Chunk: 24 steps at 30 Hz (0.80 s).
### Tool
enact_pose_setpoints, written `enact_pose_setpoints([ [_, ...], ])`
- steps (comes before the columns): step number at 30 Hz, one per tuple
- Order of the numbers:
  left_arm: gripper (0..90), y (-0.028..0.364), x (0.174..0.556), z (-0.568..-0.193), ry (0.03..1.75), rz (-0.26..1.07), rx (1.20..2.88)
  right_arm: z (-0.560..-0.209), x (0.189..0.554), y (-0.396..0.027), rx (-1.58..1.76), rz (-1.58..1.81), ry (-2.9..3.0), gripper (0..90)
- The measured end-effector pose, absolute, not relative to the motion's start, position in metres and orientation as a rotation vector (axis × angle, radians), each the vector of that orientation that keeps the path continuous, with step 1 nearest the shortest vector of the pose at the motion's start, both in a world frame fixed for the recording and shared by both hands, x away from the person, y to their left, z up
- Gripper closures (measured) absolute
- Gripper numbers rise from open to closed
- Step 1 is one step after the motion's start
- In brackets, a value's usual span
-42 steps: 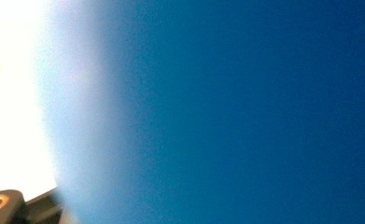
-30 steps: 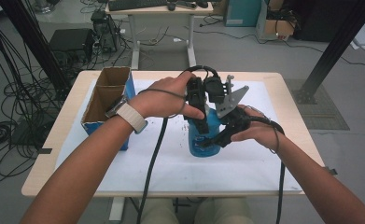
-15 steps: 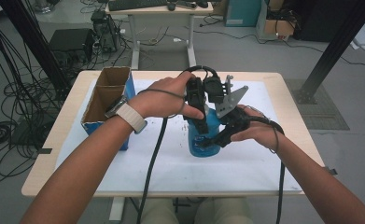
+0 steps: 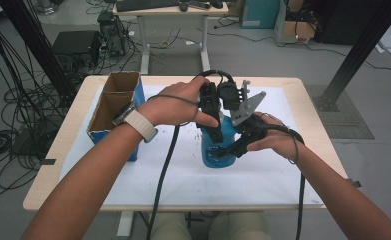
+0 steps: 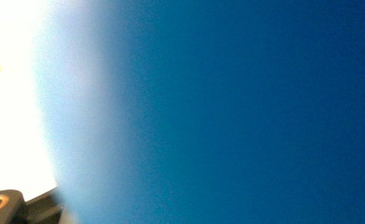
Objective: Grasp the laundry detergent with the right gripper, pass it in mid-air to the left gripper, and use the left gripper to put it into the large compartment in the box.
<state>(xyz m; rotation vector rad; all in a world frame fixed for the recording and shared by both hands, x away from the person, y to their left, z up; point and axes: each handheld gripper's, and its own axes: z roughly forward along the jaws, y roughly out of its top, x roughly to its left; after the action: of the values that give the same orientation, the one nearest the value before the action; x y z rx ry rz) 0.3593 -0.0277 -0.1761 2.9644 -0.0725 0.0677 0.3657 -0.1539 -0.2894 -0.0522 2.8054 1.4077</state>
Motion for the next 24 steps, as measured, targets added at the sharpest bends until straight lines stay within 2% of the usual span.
enact_pose_setpoints([
  [24,37.1,-0.0253,0.3588,-0.1766,-0.068,0.064,2.966,-0.2890,0.3652,-0.1511,-0.053,1.396,2.811,42.8],
])
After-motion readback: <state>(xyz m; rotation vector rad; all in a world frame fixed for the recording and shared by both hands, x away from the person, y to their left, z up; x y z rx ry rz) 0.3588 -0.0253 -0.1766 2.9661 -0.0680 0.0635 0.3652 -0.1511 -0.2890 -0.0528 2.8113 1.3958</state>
